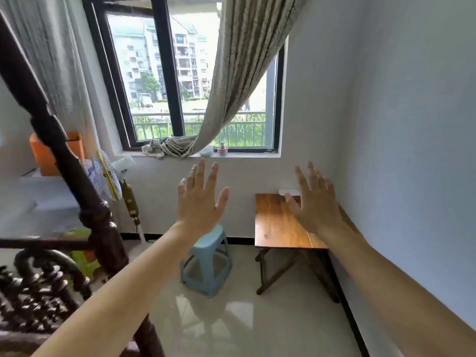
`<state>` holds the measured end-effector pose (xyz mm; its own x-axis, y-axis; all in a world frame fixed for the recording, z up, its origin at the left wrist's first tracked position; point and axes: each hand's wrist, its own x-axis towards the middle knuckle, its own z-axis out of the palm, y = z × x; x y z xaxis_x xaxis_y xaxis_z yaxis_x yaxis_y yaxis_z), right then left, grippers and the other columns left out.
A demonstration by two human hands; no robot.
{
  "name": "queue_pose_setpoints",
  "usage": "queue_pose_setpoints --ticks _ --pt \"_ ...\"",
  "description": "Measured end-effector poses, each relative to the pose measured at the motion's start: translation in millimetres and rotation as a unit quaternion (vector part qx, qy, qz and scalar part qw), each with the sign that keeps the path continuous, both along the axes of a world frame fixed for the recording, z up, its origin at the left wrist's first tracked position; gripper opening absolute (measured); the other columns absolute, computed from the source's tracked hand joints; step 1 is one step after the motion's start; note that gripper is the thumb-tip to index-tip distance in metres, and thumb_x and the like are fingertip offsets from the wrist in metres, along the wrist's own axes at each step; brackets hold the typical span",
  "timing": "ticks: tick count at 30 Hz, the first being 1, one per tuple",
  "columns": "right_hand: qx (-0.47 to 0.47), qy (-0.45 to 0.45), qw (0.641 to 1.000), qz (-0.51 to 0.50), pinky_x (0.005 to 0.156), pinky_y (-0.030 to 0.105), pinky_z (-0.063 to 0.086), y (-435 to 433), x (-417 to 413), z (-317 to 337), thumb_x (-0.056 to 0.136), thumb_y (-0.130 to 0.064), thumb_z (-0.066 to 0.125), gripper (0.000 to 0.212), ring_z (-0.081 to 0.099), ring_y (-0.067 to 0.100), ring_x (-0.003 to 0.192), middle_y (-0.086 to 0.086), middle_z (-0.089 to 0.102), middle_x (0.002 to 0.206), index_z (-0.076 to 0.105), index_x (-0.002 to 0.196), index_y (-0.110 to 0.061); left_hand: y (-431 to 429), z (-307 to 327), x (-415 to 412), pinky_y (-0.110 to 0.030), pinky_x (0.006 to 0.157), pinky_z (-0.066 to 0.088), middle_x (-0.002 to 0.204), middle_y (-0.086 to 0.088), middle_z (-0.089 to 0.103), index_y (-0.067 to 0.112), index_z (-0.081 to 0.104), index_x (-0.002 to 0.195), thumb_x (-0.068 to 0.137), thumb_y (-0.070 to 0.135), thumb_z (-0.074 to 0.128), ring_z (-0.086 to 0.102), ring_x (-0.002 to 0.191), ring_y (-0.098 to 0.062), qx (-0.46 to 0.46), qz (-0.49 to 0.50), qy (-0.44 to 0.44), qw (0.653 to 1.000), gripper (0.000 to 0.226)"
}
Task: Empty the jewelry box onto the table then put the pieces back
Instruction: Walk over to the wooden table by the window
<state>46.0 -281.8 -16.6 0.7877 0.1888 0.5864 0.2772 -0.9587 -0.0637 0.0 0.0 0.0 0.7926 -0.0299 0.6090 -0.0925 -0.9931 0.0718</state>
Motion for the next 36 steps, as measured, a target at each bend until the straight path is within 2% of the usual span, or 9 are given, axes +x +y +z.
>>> queue_pose_setpoints --ticks 5,9,14,19,23,32,36 --pt "-0.009 -0.006 1.000 0.014 0.119 0.046 0.002 33.9 116.8 -4.5 0.099 -0.058 0.033 0.074 0.012 0.035 0.152 0.011 -0.002 0.167 0.004 0.158 -0.025 34.7 -12.2 118.2 -0.055 0.116 0.019 0.165 -0.013 0.011 0.020 0.016 0.157 0.099 0.055 0.026 0.018 0.150 -0.034 -0.026 0.027 0.003 0.999 0.069" --pt "0.017 -0.016 0.999 0.023 0.122 0.053 0.012 69.4 230.2 -24.8 0.098 -0.056 0.036 0.074 0.016 0.035 0.151 0.011 0.001 0.167 0.007 0.159 -0.025 65.0 -25.1 235.5 -0.055 0.116 0.020 0.165 -0.014 0.012 0.019 0.019 0.157 0.098 0.054 0.028 0.019 0.149 -0.035 -0.045 0.006 -0.011 0.999 0.069" --pt "0.038 0.033 0.999 0.004 0.121 0.047 0.005 121.5 360.3 -42.7 0.099 -0.052 0.042 0.077 0.013 0.032 0.152 0.010 -0.003 0.167 0.002 0.159 -0.025 105.8 -29.7 376.0 -0.054 0.117 0.017 0.165 -0.014 0.010 0.019 0.019 0.157 0.098 0.054 0.026 0.014 0.150 -0.033 -0.051 -0.017 0.019 0.998 0.070" --pt "0.016 0.060 0.998 -0.004 0.121 0.049 0.011 143.2 461.0 -54.8 0.099 -0.050 0.045 0.077 0.016 0.032 0.151 0.011 0.001 0.167 0.004 0.159 -0.024 112.9 -31.4 504.2 -0.053 0.118 0.017 0.166 -0.013 0.008 0.021 0.014 0.158 0.101 0.052 0.029 0.012 0.151 -0.033 -0.015 -0.061 0.056 0.996 0.067" --pt "0.018 0.079 0.996 -0.039 0.121 0.048 0.008 123.3 530.2 -73.0 0.099 -0.051 0.042 0.076 0.013 0.030 0.152 0.010 -0.001 0.167 0.001 0.158 -0.026 86.4 -46.7 595.2 -0.053 0.118 0.017 0.166 -0.012 0.006 0.022 0.012 0.158 0.101 0.051 0.033 0.013 0.151 -0.032 -0.018 -0.106 0.076 0.991 0.068" --pt "0.061 0.099 0.983 -0.141 0.120 0.051 0.015 11.6 687.8 -114.7 0.099 -0.048 0.045 0.075 0.022 0.036 0.149 0.017 0.009 0.165 0.009 0.158 -0.022 -21.3 -83.5 793.5 -0.055 0.119 0.018 0.166 -0.012 0.005 0.021 0.012 0.158 0.100 0.052 0.031 0.012 0.151 -0.033 -0.004 -0.184 0.134 0.974 0.068" --pt "0.071 0.109 0.974 -0.185 0.121 0.051 0.018 -34.3 748.5 -120.9 0.099 -0.050 0.043 0.077 0.019 0.036 0.150 0.017 0.005 0.166 0.004 0.158 -0.022 -71.3 -87.5 866.7 -0.051 0.120 0.015 0.166 -0.011 0.003 0.022 0.009 0.158 0.100 0.053 0.029 0.008 0.152 -0.030 0.039 -0.231 0.135 0.963 0.069"
